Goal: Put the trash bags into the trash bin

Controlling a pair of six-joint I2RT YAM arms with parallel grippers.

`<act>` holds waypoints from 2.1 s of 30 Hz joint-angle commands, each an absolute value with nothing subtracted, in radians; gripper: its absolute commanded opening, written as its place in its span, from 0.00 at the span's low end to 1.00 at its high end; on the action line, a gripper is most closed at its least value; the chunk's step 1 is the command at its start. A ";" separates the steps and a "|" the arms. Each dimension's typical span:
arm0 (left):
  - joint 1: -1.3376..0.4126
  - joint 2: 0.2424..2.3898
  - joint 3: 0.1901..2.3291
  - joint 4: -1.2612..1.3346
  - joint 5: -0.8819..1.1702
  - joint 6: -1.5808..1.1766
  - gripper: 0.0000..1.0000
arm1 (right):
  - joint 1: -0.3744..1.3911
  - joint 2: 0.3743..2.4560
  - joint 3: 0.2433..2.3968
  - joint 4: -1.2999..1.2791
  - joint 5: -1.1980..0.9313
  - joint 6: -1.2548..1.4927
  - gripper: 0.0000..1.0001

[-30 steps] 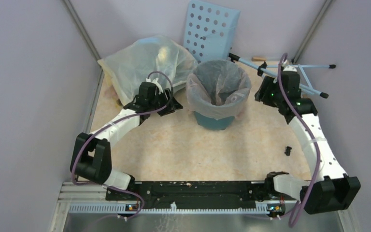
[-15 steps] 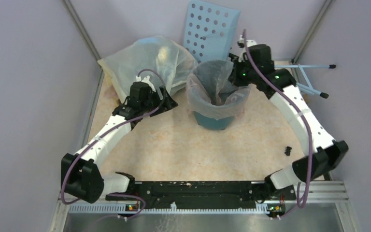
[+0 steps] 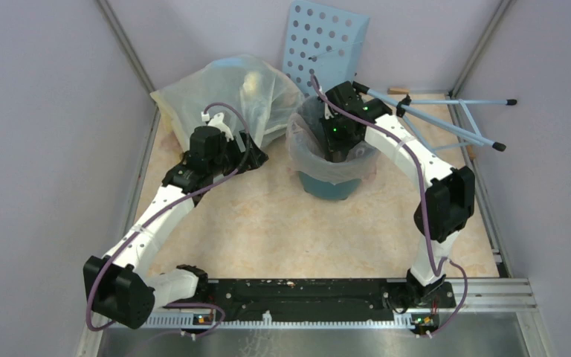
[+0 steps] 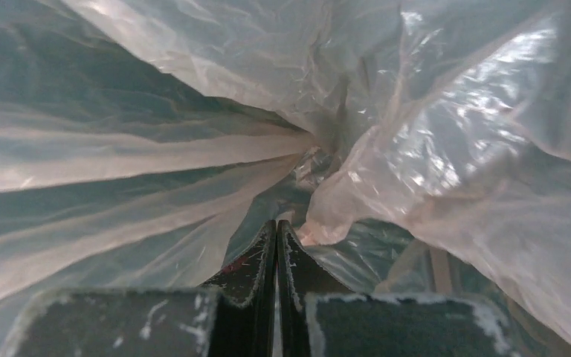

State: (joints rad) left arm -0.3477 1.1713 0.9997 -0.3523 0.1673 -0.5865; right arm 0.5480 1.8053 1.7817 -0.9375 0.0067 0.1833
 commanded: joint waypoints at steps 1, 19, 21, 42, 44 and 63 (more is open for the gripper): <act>-0.344 1.150 1.023 -0.310 0.190 -0.543 0.86 | 0.568 1.809 1.752 -0.919 0.012 0.197 0.00; -0.341 1.283 1.081 -0.276 0.332 -0.499 0.86 | 0.568 1.873 1.529 -0.832 -0.008 0.217 0.00; -0.340 1.293 1.086 -0.273 0.342 -0.501 0.86 | 0.568 1.898 1.527 -0.840 -0.023 0.219 0.00; -0.324 1.300 1.073 -0.257 0.391 -0.494 0.86 | 0.566 2.073 1.459 -0.862 -0.180 0.262 0.00; -0.325 1.302 1.072 -0.255 0.398 -0.498 0.86 | 0.566 2.079 1.461 -0.863 -0.184 0.264 0.00; -0.277 1.320 1.140 -0.282 0.433 -0.527 0.86 | 0.607 1.967 1.511 -0.965 -0.269 0.256 0.00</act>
State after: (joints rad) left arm -0.2916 1.3106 1.0672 -0.3027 0.4072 -0.5217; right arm 0.5724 2.0319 1.4990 -0.9001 -0.2035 0.2470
